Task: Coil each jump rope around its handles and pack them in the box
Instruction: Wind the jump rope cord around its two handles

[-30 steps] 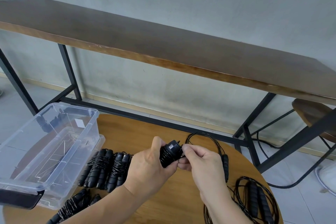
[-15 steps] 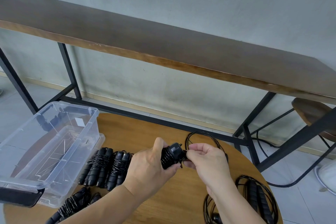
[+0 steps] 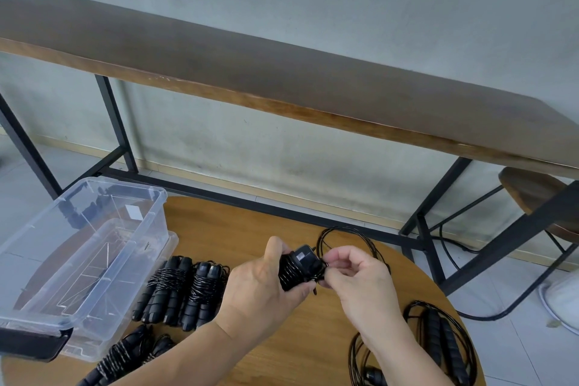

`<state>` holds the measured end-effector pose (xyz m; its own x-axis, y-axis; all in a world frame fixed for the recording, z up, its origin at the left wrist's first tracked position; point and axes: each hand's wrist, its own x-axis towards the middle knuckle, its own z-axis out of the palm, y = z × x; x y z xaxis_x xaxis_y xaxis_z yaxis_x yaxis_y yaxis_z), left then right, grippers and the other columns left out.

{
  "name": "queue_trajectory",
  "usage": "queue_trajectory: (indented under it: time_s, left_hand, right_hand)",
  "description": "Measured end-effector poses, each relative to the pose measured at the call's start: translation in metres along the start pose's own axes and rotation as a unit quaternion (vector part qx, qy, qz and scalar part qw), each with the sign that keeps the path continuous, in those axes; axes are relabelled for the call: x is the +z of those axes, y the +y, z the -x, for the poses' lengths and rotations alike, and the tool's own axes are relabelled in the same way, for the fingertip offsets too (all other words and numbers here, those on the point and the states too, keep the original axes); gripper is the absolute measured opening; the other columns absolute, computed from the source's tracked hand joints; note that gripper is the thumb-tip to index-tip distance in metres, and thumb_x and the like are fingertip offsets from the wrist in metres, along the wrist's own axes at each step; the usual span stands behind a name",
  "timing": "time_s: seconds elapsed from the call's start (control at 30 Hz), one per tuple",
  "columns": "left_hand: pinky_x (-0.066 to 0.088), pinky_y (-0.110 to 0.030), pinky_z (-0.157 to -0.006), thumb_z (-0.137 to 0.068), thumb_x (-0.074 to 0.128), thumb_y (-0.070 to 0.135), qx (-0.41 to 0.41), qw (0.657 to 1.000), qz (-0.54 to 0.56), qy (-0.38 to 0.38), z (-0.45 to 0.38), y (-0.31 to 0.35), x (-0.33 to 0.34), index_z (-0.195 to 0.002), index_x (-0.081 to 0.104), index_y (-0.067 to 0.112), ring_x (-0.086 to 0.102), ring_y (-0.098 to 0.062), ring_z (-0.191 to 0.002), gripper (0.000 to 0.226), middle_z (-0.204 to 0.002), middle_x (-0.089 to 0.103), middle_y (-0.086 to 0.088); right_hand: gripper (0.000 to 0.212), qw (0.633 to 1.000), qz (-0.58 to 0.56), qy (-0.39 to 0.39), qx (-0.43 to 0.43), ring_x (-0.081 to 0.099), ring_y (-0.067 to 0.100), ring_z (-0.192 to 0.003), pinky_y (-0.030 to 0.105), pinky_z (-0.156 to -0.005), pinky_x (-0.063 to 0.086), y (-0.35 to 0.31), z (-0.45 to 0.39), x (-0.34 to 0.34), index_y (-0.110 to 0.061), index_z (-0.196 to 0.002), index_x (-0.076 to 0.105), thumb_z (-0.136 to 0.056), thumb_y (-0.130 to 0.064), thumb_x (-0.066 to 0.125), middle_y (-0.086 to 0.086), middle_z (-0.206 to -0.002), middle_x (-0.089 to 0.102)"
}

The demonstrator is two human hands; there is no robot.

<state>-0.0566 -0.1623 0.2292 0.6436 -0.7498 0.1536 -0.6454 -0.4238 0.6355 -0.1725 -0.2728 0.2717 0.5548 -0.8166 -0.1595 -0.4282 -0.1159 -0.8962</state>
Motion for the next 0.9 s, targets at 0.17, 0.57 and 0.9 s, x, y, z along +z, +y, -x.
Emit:
queue_trajectory:
  time_s: [0.17, 0.57, 0.9]
  left_hand:
    - [0.048, -0.019, -0.059, -0.080, 0.066, 0.064, -0.011, 0.999, 0.037, -0.009, 0.001, 0.001, 0.002, -0.104, 0.032, 0.036, 0.062, -0.002, -0.069, 0.051, -0.084, 0.065, 0.015]
    - [0.050, -0.023, -0.059, -0.079, 0.071, 0.059, -0.069, 0.994, 0.079, 0.012, -0.007, -0.001, -0.007, -0.100, 0.038, 0.032, 0.062, -0.003, -0.067, 0.046, -0.079, 0.065, 0.013]
    - [0.056, -0.034, -0.068, -0.078, 0.073, 0.055, -0.104, 0.983, 0.154, -0.007, -0.008, -0.004, -0.009, -0.095, 0.043, 0.034, 0.064, -0.004, -0.069, 0.040, -0.078, 0.067, 0.008]
  right_hand:
    - [0.027, 0.999, 0.035, -0.007, -0.015, 0.072, 0.007, -0.078, 0.027, -0.075, 0.059, 0.001, -0.002, -0.001, -0.032, -0.084, 0.073, -0.086, -0.005, 0.066, -0.007, -0.083, 0.074]
    - [0.026, 0.977, -0.196, -0.060, 0.054, 0.072, 0.020, -0.094, 0.046, -0.098, 0.053, 0.011, -0.003, 0.003, -0.012, -0.105, 0.072, -0.085, 0.004, 0.067, 0.008, -0.095, 0.076]
    - [0.060, 0.952, 0.264, -0.141, -0.061, 0.063, 0.002, -0.092, 0.014, -0.078, 0.051, 0.014, -0.009, -0.015, -0.040, -0.141, 0.047, -0.088, -0.027, 0.073, -0.018, -0.119, 0.060]
